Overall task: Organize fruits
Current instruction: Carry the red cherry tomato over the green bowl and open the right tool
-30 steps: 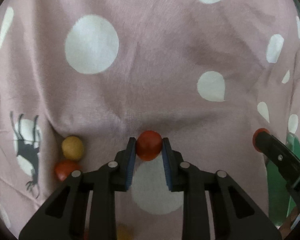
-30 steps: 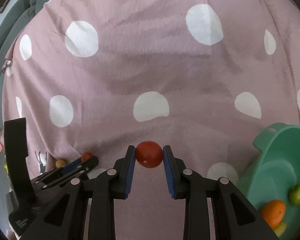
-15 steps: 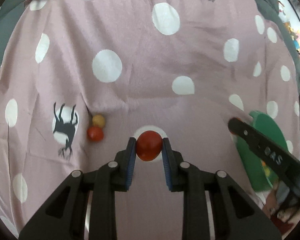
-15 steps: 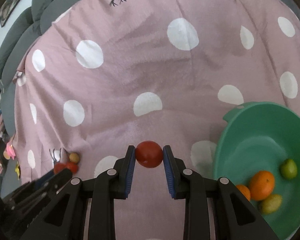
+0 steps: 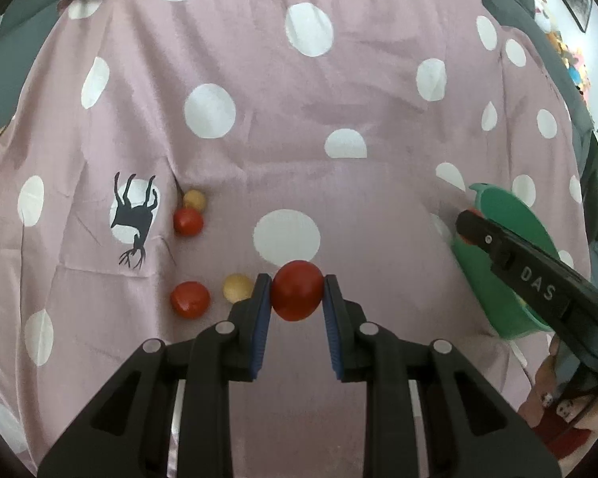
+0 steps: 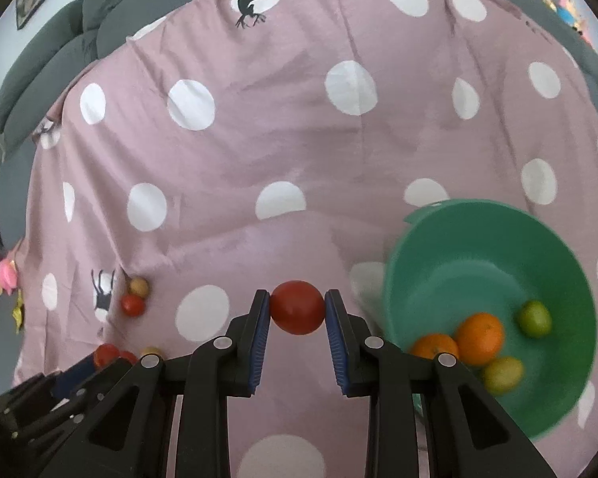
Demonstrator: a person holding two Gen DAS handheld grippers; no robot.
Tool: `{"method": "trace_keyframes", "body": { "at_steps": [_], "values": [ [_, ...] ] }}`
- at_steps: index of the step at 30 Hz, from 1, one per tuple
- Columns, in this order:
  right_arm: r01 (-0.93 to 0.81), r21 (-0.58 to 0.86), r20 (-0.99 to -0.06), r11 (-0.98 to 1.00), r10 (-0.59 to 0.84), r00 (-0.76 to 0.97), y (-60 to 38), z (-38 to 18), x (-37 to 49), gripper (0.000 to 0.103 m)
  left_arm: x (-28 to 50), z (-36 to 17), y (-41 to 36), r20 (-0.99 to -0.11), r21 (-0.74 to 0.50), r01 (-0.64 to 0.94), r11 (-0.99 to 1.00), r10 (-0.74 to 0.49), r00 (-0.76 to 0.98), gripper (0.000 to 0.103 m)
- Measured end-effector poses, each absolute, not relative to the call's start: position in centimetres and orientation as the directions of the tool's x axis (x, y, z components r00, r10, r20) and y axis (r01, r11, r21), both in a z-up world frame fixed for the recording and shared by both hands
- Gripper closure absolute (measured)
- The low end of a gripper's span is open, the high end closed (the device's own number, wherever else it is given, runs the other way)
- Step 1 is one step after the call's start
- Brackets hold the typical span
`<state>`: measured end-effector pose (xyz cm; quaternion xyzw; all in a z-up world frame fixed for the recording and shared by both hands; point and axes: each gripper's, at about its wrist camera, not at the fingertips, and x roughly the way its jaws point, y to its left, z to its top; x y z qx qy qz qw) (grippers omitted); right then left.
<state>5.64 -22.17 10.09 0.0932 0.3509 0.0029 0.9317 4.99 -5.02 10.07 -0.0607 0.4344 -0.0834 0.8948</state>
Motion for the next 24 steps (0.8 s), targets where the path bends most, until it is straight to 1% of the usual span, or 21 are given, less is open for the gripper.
{"method": "trace_keyframes", "body": {
  "at_steps": [4,6,19,24],
  "values": [
    [0.073,0.208,-0.653,0.975,0.083,0.753,-23.3,9.8,4.8,0.073,4.8,10.6,-5.5,-0.753,-0.196,0.115,0.974,-0.225,0.618,0.078],
    [0.081,0.201,-0.654,0.976,0.072,0.753,-23.5,9.9,4.6,0.073,4.6,10.7,-5.8,-0.751,-0.187,0.119,0.975,-0.220,0.623,0.078],
    [0.160,0.237,-0.603,0.958,0.016,0.798,-27.1,11.7,2.9,0.073,3.6,12.1,-9.5,-0.725,-0.173,0.213,0.962,-0.271,0.633,0.078],
    [0.226,0.247,-0.588,0.942,-0.039,0.808,-29.6,12.3,2.0,0.073,3.6,12.3,-12.1,-0.725,-0.155,0.262,0.953,-0.290,0.625,0.078]
  ]
}}
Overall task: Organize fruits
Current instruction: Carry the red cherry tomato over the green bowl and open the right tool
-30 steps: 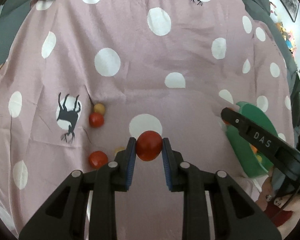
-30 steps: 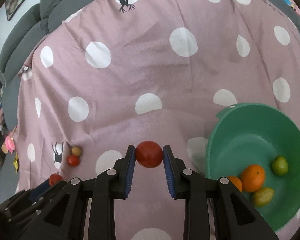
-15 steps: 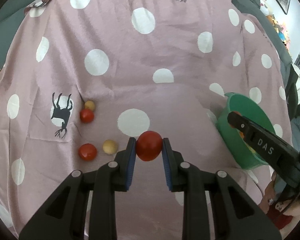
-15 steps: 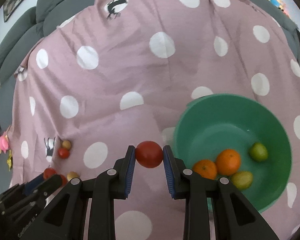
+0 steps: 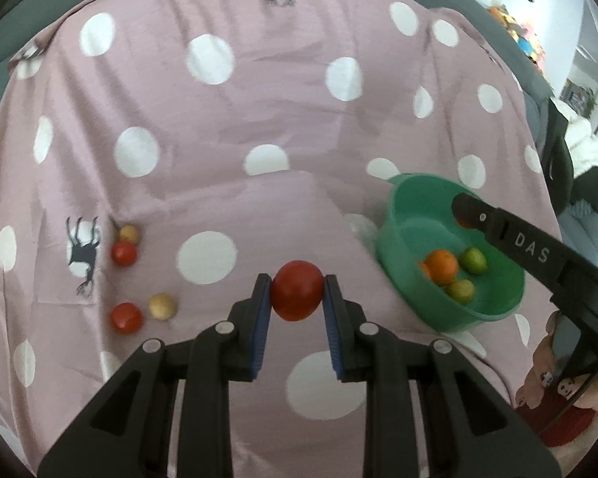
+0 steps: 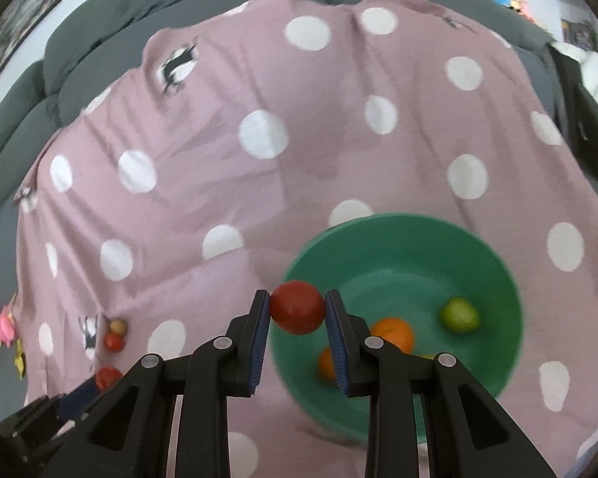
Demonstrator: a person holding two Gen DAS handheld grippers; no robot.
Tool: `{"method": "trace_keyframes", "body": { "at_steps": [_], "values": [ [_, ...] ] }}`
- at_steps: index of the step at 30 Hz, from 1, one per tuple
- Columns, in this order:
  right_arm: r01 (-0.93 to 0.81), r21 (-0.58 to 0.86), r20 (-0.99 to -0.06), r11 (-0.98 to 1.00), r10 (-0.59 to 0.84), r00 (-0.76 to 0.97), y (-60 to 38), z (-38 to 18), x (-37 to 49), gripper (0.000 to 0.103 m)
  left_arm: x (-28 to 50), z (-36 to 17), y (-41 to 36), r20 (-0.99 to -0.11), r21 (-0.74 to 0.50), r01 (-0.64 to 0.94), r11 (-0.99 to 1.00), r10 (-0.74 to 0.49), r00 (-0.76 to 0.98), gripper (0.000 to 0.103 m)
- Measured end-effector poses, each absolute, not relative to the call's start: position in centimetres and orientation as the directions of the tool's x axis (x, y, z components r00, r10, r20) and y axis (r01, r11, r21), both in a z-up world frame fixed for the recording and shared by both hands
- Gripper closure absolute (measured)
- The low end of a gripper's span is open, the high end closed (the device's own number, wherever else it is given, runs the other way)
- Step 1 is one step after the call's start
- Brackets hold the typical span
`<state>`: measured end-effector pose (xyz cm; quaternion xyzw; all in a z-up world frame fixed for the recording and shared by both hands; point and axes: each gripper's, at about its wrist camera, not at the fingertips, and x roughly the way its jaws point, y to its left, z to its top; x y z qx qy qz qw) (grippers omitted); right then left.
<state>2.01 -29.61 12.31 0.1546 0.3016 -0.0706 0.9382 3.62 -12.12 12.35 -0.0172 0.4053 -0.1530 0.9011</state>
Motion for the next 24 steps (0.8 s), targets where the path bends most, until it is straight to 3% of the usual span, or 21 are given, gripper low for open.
{"method": "trace_keyframes", "body": {
  "at_steps": [24],
  "values": [
    [0.450,0.303,-0.625,0.840,-0.182,0.759,-38.7,10.8,-0.8,0.073,4.8,11.6,-24.4,-0.743,-0.134,0.449,0.883,-0.390,0.544,0.077]
  ]
}}
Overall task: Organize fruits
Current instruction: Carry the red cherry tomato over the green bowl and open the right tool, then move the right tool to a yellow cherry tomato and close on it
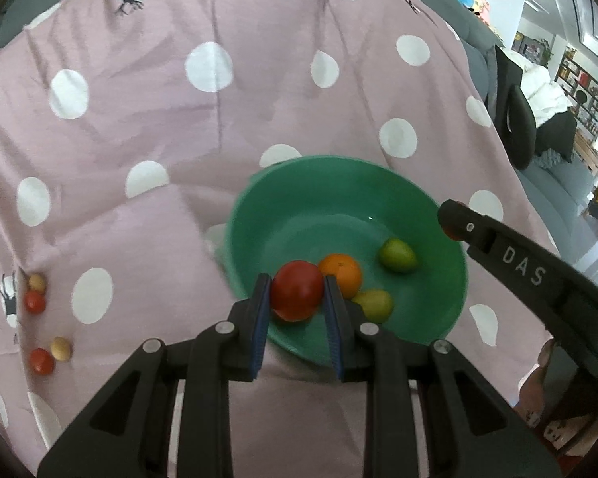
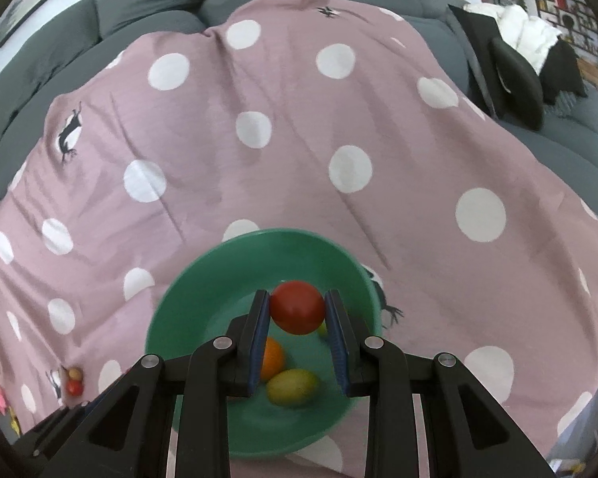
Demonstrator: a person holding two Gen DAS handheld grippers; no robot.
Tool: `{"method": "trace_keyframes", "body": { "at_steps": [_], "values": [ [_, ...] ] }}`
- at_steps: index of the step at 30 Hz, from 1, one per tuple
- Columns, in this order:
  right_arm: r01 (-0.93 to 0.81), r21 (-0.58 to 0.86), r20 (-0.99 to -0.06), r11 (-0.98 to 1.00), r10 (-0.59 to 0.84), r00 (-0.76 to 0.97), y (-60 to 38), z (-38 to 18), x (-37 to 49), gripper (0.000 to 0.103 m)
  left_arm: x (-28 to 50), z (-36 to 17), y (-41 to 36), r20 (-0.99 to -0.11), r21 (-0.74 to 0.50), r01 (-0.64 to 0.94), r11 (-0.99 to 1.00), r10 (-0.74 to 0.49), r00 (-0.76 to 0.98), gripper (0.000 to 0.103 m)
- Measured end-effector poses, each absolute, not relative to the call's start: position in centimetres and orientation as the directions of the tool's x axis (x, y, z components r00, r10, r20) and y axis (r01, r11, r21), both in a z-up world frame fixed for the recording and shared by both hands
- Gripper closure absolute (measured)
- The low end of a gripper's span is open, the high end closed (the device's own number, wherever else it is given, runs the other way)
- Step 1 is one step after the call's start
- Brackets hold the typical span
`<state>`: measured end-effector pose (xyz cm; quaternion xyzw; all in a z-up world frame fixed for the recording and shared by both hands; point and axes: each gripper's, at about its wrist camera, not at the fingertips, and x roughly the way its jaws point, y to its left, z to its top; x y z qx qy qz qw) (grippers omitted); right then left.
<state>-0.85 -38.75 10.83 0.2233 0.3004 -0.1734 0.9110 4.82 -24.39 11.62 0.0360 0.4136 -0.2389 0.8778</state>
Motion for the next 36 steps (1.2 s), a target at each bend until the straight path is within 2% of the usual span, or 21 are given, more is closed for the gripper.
{"method": "trace_keyframes", "body": {
  "at_steps": [24,25,28,30,31,36],
  "values": [
    [0.492,0.294,-0.689,0.820,-0.175,0.703,-40.2,8.9,-0.1,0.073,6.0,9.1,-27.6,-0.792,-0.137,0.475,0.869,-0.385,0.475,0.077],
    [0.488,0.292,-0.690,0.823,-0.172,0.703,-40.1,8.9,-0.1,0.073,6.0,9.2,-27.5,-0.791,-0.144,0.474,0.869,-0.389,0.473,0.075],
    [0.483,0.301,-0.694,0.822,-0.159,0.702,-40.1,8.9,0.0,0.071,5.9,9.6,-27.0,-0.776,-0.167,0.471,0.866,-0.410,0.479,0.052],
    [0.481,0.302,-0.692,0.823,-0.158,0.705,-40.0,9.0,0.0,0.055,5.7,10.1,-26.4,-0.768,-0.181,0.465,0.866,-0.420,0.484,0.050],
    [0.479,0.299,-0.686,0.825,-0.163,0.709,-39.9,9.2,0.0,0.051,5.7,10.2,-26.0,-0.768,-0.186,0.460,0.868,-0.420,0.483,0.048],
    [0.433,0.316,-0.657,0.844,-0.135,0.742,-38.8,10.0,-0.1,0.050,5.6,11.2,-22.2,-0.758,-0.174,0.392,0.903,-0.377,0.532,0.042]
  ]
}}
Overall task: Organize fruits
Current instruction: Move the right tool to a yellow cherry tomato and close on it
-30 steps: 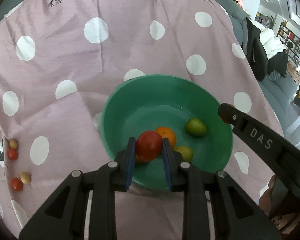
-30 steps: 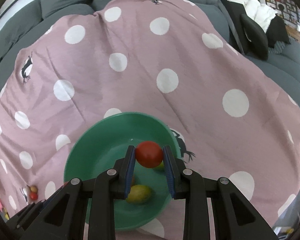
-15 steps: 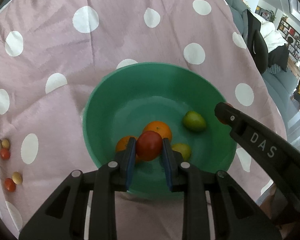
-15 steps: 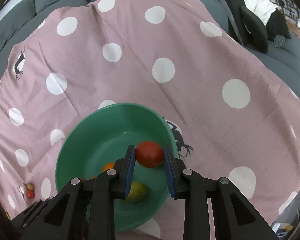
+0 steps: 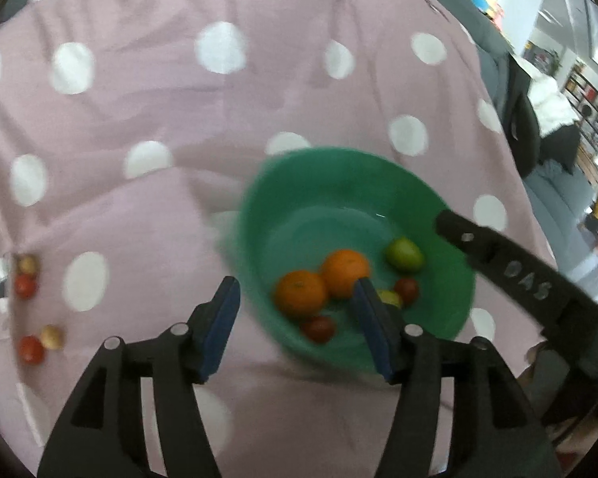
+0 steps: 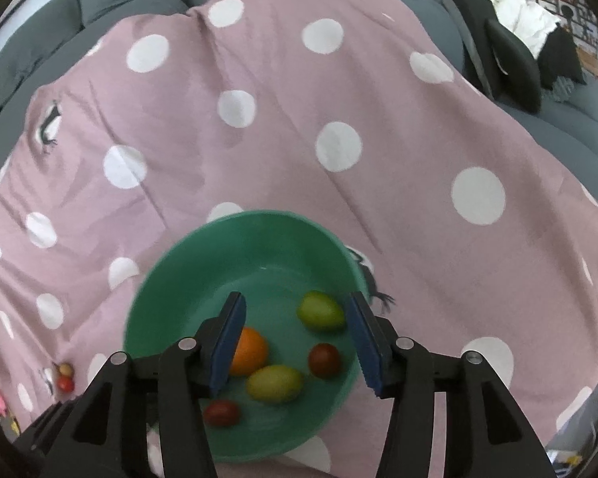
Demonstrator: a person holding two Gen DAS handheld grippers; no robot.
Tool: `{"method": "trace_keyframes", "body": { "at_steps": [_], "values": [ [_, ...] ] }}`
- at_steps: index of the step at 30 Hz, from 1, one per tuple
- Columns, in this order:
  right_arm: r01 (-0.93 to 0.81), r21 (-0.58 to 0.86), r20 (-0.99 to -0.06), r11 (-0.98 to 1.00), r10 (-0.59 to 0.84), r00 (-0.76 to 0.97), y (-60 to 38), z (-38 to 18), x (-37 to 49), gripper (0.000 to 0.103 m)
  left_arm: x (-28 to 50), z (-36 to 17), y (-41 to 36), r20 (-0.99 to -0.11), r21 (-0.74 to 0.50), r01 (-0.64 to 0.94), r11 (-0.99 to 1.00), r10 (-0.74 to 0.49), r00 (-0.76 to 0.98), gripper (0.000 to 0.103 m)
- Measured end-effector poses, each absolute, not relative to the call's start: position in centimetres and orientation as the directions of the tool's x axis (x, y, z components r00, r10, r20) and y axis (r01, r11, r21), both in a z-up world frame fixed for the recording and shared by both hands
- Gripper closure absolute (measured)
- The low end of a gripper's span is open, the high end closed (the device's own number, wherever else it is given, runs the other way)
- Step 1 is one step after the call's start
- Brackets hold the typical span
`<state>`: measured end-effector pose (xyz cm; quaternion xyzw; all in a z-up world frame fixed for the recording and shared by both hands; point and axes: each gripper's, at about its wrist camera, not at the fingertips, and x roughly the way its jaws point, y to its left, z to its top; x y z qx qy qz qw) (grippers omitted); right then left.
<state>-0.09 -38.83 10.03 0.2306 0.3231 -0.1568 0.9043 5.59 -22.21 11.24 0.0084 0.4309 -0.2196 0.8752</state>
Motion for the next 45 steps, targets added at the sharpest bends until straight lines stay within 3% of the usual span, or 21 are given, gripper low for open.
{"method": "trace_keyframes", "body": {
  "at_steps": [12,16,20,24,26,29,39,45],
  "values": [
    [0.097,0.363,-0.564,0.927,0.136,0.814,-29.8,12.7,1.8,0.050,5.3,13.5,-4.2,-0.729,-0.104,0.046,0.993,-0.108,0.676,0.031],
    [-0.030,0.336,-0.583,0.941,0.233,0.779,-24.9,12.4,3.5,0.050,5.6,13.2,1.4,-0.722,-0.184,-0.075,0.980,-0.083,0.687,0.030],
    [-0.122,0.324,-0.618,0.938,0.308,0.723,-20.4,11.1,5.0,0.050,6.5,12.1,4.7,-0.743,-0.189,-0.171,0.967,-0.027,0.669,0.032],
    [-0.211,0.307,-0.676,0.928,0.368,0.638,-15.8,8.9,6.3,0.050,6.9,11.5,6.5,-0.746,-0.247,-0.198,0.949,-0.055,0.664,0.032],
    [-0.247,0.304,-0.704,0.920,0.392,0.593,-14.0,7.8,6.9,0.050,7.4,11.5,7.0,-0.738,-0.267,-0.199,0.943,-0.067,0.671,0.035],
    [-0.288,0.348,-0.732,0.892,0.451,0.510,-12.5,6.8,8.0,0.068,7.6,11.4,7.2,-0.736,-0.277,-0.179,0.944,-0.089,0.671,0.040],
    [-0.313,0.314,-0.821,0.896,0.422,0.386,-8.3,4.5,11.3,0.068,9.6,10.8,8.3,-0.750,-0.317,-0.166,0.934,-0.140,0.647,0.057],
    [-0.339,0.206,-0.865,0.918,0.333,0.376,-6.8,2.6,10.8,0.068,10.4,10.2,7.9,-0.767,-0.298,-0.162,0.941,-0.135,0.628,0.068]
  ]
}}
